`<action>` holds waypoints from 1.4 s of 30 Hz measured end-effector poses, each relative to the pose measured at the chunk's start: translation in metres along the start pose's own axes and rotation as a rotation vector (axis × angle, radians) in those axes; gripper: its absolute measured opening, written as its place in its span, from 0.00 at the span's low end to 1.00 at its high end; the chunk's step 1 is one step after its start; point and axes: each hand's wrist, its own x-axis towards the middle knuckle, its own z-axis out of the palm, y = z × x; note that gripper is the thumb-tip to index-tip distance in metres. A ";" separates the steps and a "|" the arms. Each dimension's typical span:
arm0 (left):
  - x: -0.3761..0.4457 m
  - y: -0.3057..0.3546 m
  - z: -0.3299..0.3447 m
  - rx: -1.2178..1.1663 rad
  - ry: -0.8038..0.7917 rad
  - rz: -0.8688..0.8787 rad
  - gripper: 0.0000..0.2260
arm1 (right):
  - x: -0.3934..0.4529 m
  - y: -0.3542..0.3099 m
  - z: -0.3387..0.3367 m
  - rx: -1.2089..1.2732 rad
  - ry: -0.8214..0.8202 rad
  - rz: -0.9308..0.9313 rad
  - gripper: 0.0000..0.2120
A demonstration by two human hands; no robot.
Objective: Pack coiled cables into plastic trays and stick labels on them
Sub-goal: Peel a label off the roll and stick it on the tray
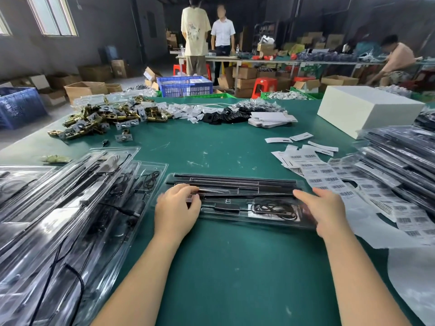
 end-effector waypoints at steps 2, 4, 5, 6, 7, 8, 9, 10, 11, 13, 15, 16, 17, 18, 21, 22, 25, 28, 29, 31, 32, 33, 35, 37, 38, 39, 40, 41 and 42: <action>0.001 -0.002 0.001 -0.011 0.012 -0.006 0.10 | 0.005 0.000 -0.008 0.257 -0.158 0.153 0.14; 0.002 -0.002 0.002 -0.012 0.014 -0.002 0.10 | 0.004 0.001 -0.014 0.392 -0.338 0.231 0.18; 0.002 -0.002 0.002 -0.016 0.013 0.004 0.10 | 0.003 0.001 -0.016 0.438 -0.401 0.231 0.19; 0.002 -0.002 0.001 -0.021 0.011 0.011 0.10 | 0.003 0.001 -0.016 0.471 -0.439 0.217 0.18; 0.001 -0.001 0.000 -0.023 0.008 0.019 0.10 | 0.001 0.001 -0.016 0.482 -0.458 0.202 0.16; 0.001 0.000 0.000 -0.025 0.006 0.024 0.10 | 0.001 0.001 -0.015 0.483 -0.469 0.196 0.14; 0.001 0.000 -0.001 -0.025 0.010 0.027 0.10 | 0.000 0.000 -0.014 0.483 -0.474 0.195 0.13; 0.001 0.000 0.000 -0.024 0.019 0.031 0.10 | -0.001 -0.002 -0.014 0.485 -0.470 0.196 0.13; 0.002 0.000 0.000 -0.037 0.035 0.037 0.10 | -0.002 -0.005 -0.014 0.496 -0.453 0.183 0.13; 0.002 0.000 -0.001 -0.135 0.093 0.030 0.12 | -0.004 -0.012 -0.017 0.535 -0.397 0.108 0.12; 0.002 0.002 -0.003 -0.262 0.164 -0.010 0.14 | -0.007 -0.019 -0.020 0.589 -0.287 0.002 0.06; 0.002 0.004 -0.004 -0.300 0.194 -0.025 0.14 | -0.008 -0.023 -0.020 0.623 -0.230 -0.058 0.04; 0.002 0.005 -0.003 -0.336 0.206 -0.038 0.14 | -0.011 -0.026 -0.019 0.662 -0.176 -0.124 0.04; 0.002 0.007 -0.002 -0.397 0.200 -0.054 0.14 | -0.015 -0.029 -0.016 0.691 -0.129 -0.200 0.05; 0.001 0.019 0.002 -0.710 0.110 -0.133 0.11 | -0.034 -0.034 0.003 0.606 -0.049 -0.471 0.09; 0.000 0.022 0.003 -0.777 0.075 -0.148 0.11 | -0.041 -0.034 0.010 0.561 -0.018 -0.551 0.10; -0.002 0.026 0.004 -0.917 -0.048 -0.200 0.10 | -0.055 -0.034 0.028 0.565 0.057 -0.680 0.12; -0.002 0.027 0.004 -1.098 -0.126 -0.298 0.09 | -0.065 -0.032 0.039 0.379 0.096 -0.963 0.17; -0.001 0.028 0.003 -1.177 -0.137 -0.348 0.09 | -0.068 -0.029 0.043 0.251 0.133 -1.091 0.17; 0.001 0.031 0.002 -1.299 -0.160 -0.454 0.13 | -0.074 -0.022 0.051 0.034 0.163 -1.305 0.17; 0.002 0.033 0.002 -1.337 -0.180 -0.501 0.18 | -0.077 -0.019 0.055 -0.060 0.125 -1.394 0.17; 0.004 0.033 0.001 -1.362 -0.203 -0.537 0.23 | -0.080 -0.015 0.061 -0.160 0.098 -1.489 0.16; 0.004 0.032 -0.001 -1.384 -0.257 -0.565 0.33 | -0.085 -0.007 0.071 -0.371 0.075 -1.611 0.17; 0.003 0.031 -0.006 -1.375 -0.328 -0.579 0.35 | -0.088 -0.004 0.077 -0.460 -0.012 -1.631 0.20; 0.002 0.030 -0.008 -1.364 -0.366 -0.606 0.32 | -0.089 -0.003 0.078 -0.485 -0.074 -1.627 0.20; 0.002 0.030 -0.008 -1.354 -0.387 -0.645 0.26 | -0.091 -0.003 0.078 -0.509 -0.121 -1.613 0.20; 0.003 0.030 -0.008 -1.349 -0.375 -0.688 0.20 | -0.093 -0.003 0.078 -0.545 -0.151 -1.560 0.20; 0.003 0.030 -0.008 -1.340 -0.336 -0.720 0.17 | -0.095 -0.003 0.078 -0.584 -0.148 -1.458 0.21; 0.004 0.029 -0.007 -1.326 -0.298 -0.733 0.16 | -0.097 -0.003 0.080 -0.610 -0.108 -1.315 0.24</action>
